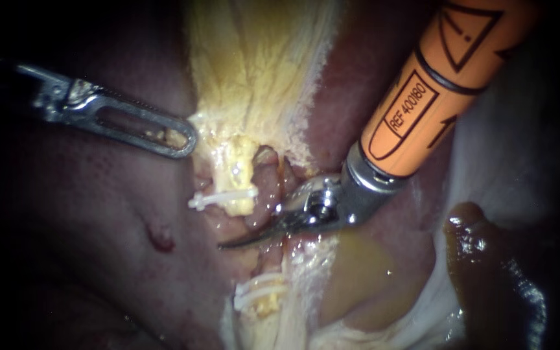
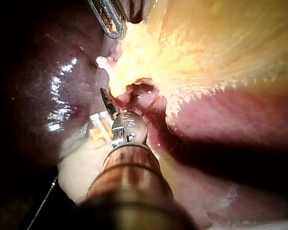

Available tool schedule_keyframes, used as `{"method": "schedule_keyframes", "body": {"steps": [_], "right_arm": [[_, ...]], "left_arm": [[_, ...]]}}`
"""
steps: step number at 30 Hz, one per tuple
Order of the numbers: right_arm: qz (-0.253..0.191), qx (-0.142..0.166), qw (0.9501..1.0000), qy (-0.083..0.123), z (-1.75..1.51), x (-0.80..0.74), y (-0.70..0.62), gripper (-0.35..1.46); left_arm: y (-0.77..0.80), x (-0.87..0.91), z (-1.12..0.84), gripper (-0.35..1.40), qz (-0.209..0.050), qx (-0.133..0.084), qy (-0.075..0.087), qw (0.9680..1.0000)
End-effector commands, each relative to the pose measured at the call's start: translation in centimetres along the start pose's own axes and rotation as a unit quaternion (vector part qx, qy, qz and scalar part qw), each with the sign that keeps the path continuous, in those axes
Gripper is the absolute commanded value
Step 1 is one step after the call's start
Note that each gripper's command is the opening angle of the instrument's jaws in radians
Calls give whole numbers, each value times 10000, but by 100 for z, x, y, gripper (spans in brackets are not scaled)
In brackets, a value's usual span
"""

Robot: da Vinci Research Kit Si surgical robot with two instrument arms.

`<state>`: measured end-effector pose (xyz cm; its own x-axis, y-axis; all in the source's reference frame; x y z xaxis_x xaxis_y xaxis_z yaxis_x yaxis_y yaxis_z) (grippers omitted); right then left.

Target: Go back from the cut left tube

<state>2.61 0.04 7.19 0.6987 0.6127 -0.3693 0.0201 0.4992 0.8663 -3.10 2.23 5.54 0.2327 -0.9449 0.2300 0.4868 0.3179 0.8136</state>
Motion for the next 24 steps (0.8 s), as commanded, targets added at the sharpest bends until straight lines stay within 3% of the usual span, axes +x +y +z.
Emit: {"method": "schedule_keyframes", "body": {"steps": [1,5,7,9,11,18,24], "right_arm": [[-1,-4,10000,2,0,0,0,-35],[-15,53,10000,83,1,-2,1,-35],[-27,92,9998,174,3,-4,1,41],[-35,-2,9994,338,6,-6,2,94],[-31,-139,9987,499,7,-6,2,118],[18,-261,9978,604,2,-9,0,133],[-557,-659,9931,790,-15,-20,-9,143]], "left_arm": [[0,0,0,-35,3,1,2,10000],[0,0,0,-35,3,1,2,10000],[1,0,0,-35,3,2,2,10000],[1,0,0,-35,4,2,3,10000],[1,1,0,-35,4,3,3,10000],[1,1,-1,-35,6,5,5,10000],[2,1,-2,-35,8,8,7,10000]]}}
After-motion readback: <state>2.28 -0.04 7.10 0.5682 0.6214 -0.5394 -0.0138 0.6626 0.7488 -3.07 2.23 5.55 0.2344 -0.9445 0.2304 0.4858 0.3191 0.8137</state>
